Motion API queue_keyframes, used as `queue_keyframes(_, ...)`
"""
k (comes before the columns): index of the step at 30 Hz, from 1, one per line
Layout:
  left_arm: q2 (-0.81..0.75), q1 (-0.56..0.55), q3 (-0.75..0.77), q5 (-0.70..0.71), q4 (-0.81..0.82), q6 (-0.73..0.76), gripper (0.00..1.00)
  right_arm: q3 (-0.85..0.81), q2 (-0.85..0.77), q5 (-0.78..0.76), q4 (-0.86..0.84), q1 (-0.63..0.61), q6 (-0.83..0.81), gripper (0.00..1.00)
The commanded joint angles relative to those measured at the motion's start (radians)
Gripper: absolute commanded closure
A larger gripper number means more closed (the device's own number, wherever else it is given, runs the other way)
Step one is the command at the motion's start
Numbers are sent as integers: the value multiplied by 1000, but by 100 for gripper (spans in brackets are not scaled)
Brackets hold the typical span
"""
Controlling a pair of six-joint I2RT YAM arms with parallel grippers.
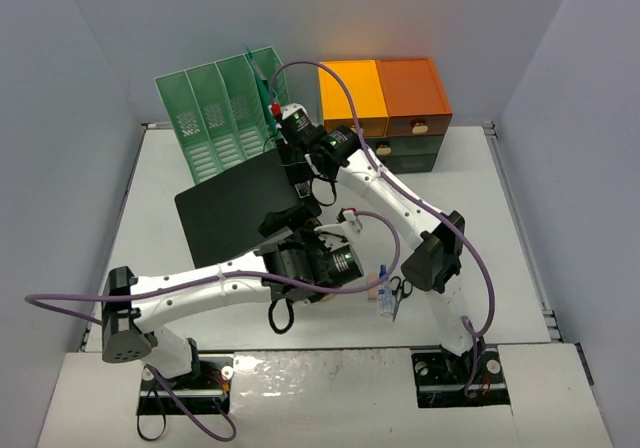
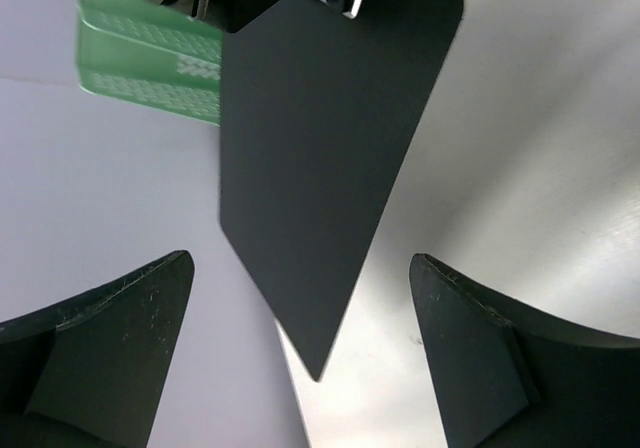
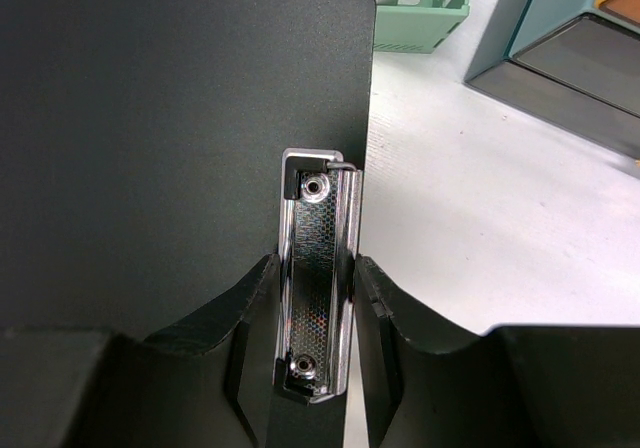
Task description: Organize the desk
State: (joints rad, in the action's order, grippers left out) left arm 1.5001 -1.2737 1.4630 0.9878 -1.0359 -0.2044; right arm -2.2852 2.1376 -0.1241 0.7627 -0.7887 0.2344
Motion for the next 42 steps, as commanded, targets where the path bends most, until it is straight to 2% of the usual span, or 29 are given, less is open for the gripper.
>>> queue_keyframes(1, -8, -57, -5, 199, 72, 157, 13, -42, -77, 48, -17, 21, 8, 100)
queue_keyframes(4, -9, -64, -43, 246, 116, 199, 13, -40, -81, 70, -14, 29, 8, 100)
queue_keyframes(6, -20, -76, -88, 271, 168, 283, 13, -42, -81, 96, -13, 41, 8, 100)
queue_keyframes(13, -17, -102, -214, 354, 466, 495, 13, -95, -82, 164, 22, 58, 3, 100)
queue_keyframes(15, -12, -106, -247, 370, 565, 599, 13, -89, -90, 175, 27, 59, 3, 100)
queue_keyframes(21, 9, -133, -319, 399, 813, 755, 13, -72, -104, 209, 36, 59, 5, 100)
queue_keyframes(23, 22, -132, -328, 399, 881, 852, 13, -63, -105, 227, 42, 60, 6, 100)
queue_keyframes(26, 39, -127, -377, 396, 1160, 1043, 13, -39, -114, 248, 43, 56, 8, 100)
queue_keyframes(29, 68, -107, -410, 393, 1342, 1175, 13, -22, -121, 268, 43, 52, 14, 100)
queue_keyframes(30, 80, -103, -439, 393, 1481, 1274, 13, -19, -125, 273, 43, 48, 15, 100)
queue_keyframes(31, 89, -95, -458, 393, 1549, 1360, 13, -18, -125, 286, 43, 48, 22, 100)
queue_keyframes(33, 103, -77, -474, 390, 1733, 1462, 13, -16, -126, 297, 43, 45, 31, 100)
queue_keyframes(36, 129, -30, -473, 377, 1886, 1596, 13, -9, -128, 301, 44, 43, 39, 100)
queue_keyframes(40, 151, 26, -433, 364, 1936, 1646, 13, 14, -137, 304, 47, 42, 47, 100)
queue_keyframes(42, 165, 61, -413, 363, 2054, 1742, 13, 23, -147, 306, 48, 40, 47, 100)
